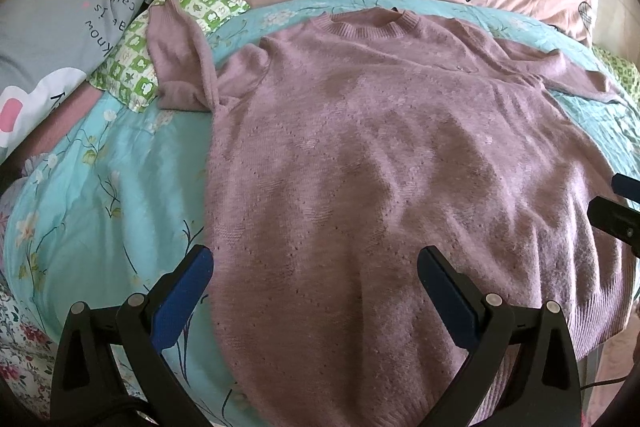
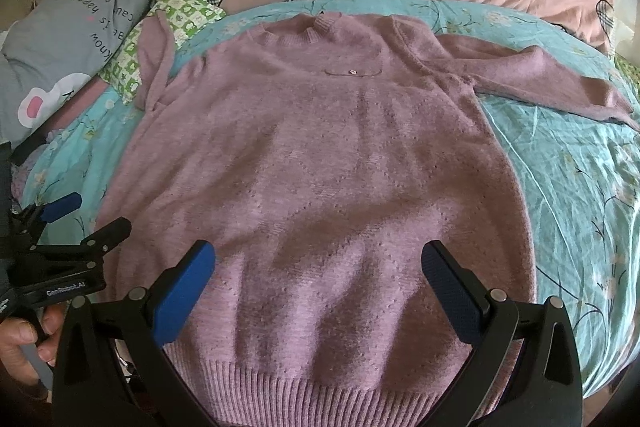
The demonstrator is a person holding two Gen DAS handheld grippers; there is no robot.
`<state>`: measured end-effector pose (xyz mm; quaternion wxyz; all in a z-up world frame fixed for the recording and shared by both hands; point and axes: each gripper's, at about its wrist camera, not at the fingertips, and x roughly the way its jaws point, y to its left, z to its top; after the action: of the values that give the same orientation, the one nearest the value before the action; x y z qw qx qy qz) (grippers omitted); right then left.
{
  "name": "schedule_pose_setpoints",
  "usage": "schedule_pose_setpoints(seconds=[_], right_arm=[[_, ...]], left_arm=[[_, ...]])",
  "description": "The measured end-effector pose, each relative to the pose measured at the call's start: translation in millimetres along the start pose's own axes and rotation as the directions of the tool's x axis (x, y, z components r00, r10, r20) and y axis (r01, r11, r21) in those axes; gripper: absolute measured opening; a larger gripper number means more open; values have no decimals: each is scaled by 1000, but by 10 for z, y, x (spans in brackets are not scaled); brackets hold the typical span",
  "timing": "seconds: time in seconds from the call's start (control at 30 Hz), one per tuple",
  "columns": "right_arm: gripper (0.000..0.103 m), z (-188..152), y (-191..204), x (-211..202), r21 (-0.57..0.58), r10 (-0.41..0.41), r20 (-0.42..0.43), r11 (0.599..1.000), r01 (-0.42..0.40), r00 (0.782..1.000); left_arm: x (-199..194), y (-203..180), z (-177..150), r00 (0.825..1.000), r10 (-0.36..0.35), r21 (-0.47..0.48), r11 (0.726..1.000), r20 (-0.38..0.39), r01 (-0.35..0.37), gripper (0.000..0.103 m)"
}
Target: Fold small clothes
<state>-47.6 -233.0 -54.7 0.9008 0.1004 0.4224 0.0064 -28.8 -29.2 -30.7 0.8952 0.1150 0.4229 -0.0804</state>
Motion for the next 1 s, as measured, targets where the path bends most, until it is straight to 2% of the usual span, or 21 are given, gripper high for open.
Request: schedule_pose_setpoints(seconds=[0.67,0.83,1.0], right_arm=[[103,17,-18,26,18,19,-3,1000,-19,1000],[103,39,-170,54,83,57,5,995,-57,998],[103,103,-520,44,164,53,17,985,-55,998]], left_arm=[[70,-34,21,1000,-9,-5,1000,-18,9,102],[129,-32,72,999,-22,-11,1000,-29,22,102],[217,-13,208,999,-29,-16,999,-37,28,102]])
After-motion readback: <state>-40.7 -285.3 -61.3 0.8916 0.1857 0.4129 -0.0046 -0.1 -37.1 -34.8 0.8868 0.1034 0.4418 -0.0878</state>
